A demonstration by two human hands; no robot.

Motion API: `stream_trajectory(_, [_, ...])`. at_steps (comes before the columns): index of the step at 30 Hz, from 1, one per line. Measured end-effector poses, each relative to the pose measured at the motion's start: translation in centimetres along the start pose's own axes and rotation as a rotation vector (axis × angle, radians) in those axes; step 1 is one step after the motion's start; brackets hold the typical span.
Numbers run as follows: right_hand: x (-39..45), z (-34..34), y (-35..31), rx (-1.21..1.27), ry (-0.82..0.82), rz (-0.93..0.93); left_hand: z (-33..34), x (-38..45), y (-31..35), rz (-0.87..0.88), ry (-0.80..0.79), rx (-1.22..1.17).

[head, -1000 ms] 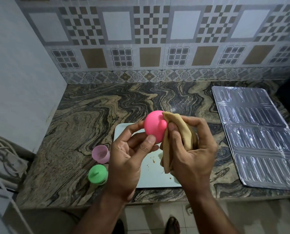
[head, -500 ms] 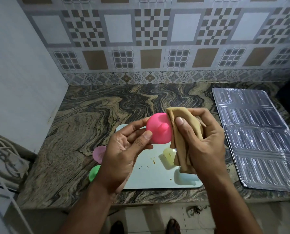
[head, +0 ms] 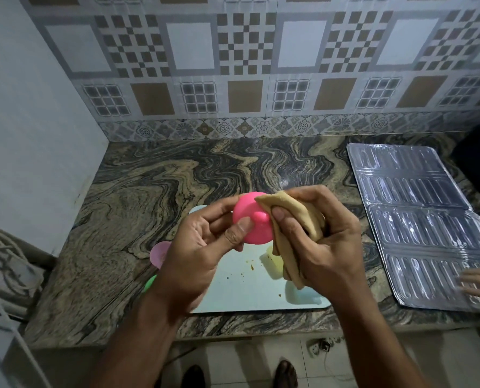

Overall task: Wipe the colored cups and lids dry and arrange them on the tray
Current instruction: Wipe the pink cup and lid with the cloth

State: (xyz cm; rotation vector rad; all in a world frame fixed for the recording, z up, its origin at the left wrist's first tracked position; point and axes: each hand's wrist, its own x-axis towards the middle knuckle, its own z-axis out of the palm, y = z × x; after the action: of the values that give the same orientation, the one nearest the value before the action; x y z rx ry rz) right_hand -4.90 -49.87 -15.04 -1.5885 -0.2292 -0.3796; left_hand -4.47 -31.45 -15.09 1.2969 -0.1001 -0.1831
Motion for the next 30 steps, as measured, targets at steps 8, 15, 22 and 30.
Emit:
stream_trajectory(8, [1.5,-0.4,-0.4,0.045,0.051,0.040,0.0,0.9,0.3,-0.075,-0.066,-0.062])
stream_trajectory(15, [0.0,1.0,-0.3,0.140,0.265,0.147,1.5,0.5,0.2,-0.153,-0.032,-0.368])
stream_trajectory(22, [-1.1,1.1,0.3,0.032,0.234,0.079,2.1,0.0,-0.7,-0.141,0.118,-0.281])
stream_trajectory(30, [0.2,0.0,0.5,-0.128,0.076,0.018,-0.3,-0.1,0.5,0.054,-0.078,0.168])
